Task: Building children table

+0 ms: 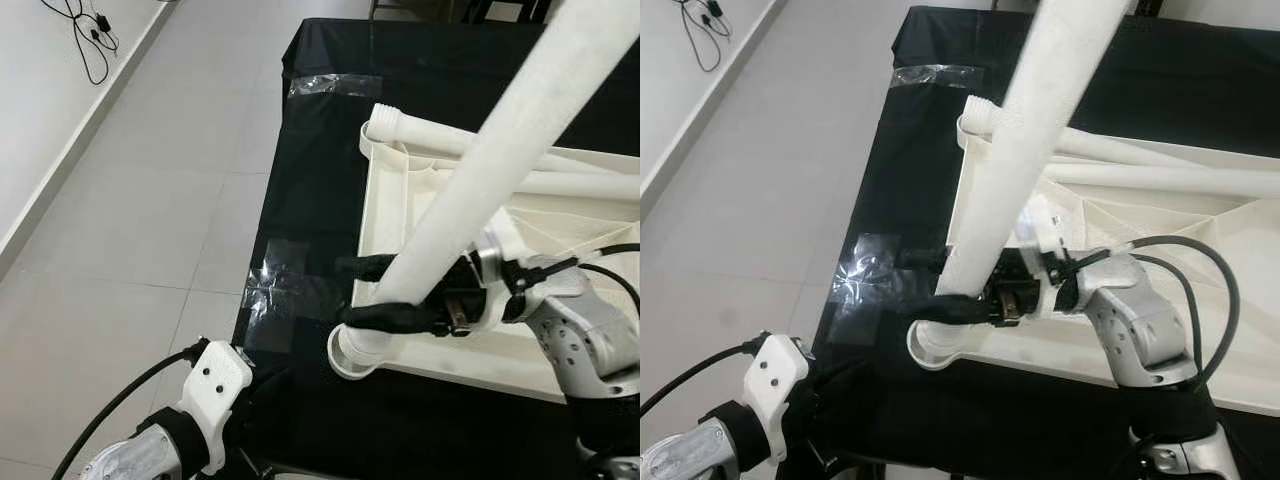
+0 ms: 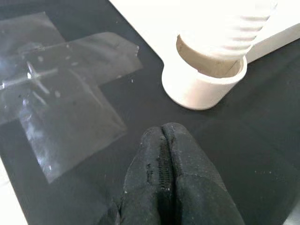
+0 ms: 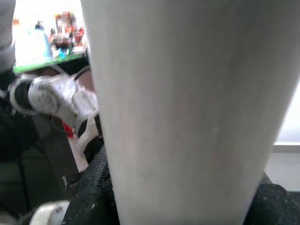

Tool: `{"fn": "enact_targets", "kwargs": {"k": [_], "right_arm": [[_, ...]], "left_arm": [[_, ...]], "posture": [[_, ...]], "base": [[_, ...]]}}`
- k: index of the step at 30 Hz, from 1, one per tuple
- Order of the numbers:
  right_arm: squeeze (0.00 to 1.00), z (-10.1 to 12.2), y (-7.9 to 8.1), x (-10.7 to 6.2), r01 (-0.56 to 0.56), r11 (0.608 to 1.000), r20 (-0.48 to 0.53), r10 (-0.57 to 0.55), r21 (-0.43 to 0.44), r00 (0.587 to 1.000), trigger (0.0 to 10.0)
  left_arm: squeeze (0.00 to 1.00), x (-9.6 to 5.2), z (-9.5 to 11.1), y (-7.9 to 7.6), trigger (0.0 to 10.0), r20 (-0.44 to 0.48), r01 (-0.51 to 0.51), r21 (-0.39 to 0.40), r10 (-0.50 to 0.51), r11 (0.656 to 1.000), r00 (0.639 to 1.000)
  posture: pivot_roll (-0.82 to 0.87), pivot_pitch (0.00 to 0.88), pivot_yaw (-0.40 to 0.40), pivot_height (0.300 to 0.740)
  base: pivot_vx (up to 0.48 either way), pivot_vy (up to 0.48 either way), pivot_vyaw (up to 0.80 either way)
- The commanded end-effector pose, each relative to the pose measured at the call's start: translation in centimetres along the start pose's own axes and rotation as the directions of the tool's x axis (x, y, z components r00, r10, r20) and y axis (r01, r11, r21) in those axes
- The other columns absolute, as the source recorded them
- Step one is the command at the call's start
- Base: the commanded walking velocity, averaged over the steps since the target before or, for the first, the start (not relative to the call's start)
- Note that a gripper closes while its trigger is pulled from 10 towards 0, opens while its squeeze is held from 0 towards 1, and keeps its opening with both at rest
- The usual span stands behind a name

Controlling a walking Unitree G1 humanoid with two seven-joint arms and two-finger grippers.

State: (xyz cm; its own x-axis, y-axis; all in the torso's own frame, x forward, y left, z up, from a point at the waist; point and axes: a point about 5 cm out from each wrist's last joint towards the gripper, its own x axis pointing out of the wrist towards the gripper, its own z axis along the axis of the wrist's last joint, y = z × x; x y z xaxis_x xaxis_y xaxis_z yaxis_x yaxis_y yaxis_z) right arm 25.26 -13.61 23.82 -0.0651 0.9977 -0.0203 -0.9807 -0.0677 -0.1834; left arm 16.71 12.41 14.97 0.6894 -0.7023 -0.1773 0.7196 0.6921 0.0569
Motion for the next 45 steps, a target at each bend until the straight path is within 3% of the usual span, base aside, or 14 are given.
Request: {"fn": "enact_targets", "kwargs": {"k": [1,4,15,26,31,41,45], "right_arm": [[0.00,-2.6,0.6,0.5,-0.012,0.997,-0.114,0.021,0.079,0.993,10.0],[0.00,-2.8,0.6,0.7,-0.014,0.998,-0.151,0.022,0.059,0.988,10.0],[0.00,-2.2,1.0,1.1,-0.064,0.996,-0.134,0.071,0.061,0.988,10.0],[0.00,-0.8,-0.4,1.2,-0.027,0.995,0.046,0.022,0.092,0.999,10.0],[0.00,-0.3,-0.3,1.3,-0.040,0.994,0.091,0.030,0.103,0.995,10.0],[0.00,-0.9,0.3,1.5,-0.055,0.990,0.067,0.046,0.127,0.997,10.0],[0.00,-2.3,0.2,2.0,-0.015,0.996,-0.040,0.018,0.088,0.999,10.0]], "left_arm": [[0.00,-0.1,-0.4,-0.3,10.0,-0.033,0.028,0.001,-0.028,1.000,0.999],[0.00,0.0,-0.4,-0.3,10.0,-0.032,0.042,0.006,-0.042,0.999,0.999],[0.00,0.2,-0.3,-0.5,10.0,-0.026,0.065,0.008,-0.065,0.998,0.998],[0.00,0.5,-0.3,-0.3,10.0,-0.019,0.062,0.014,-0.062,0.998,0.998],[0.00,0.5,-0.3,-0.2,10.0,-0.020,0.060,0.019,-0.059,0.998,0.998],[0.00,0.5,-0.3,-0.2,10.0,-0.022,0.062,0.023,-0.062,0.998,0.998],[0.00,0.5,-0.3,-0.2,10.0,-0.023,0.066,0.025,-0.066,0.997,0.998]], "posture": [[0.07,0.320,-0.006,0.740],[0.07,0.314,-0.007,0.740],[0.06,0.313,-0.018,0.740],[0.04,0.306,-0.015,0.740],[0.04,0.305,-0.009,0.740],[0.04,0.307,-0.008,0.740],[0.04,0.308,-0.008,0.740]], "base": [[0.000,0.000,0.00],[0.000,0.000,0.00],[0.000,0.000,0.00],[0.000,0.000,0.00],[0.000,0.000,0.00],[0.000,0.000,0.00],[0.000,0.000,0.00]]}}
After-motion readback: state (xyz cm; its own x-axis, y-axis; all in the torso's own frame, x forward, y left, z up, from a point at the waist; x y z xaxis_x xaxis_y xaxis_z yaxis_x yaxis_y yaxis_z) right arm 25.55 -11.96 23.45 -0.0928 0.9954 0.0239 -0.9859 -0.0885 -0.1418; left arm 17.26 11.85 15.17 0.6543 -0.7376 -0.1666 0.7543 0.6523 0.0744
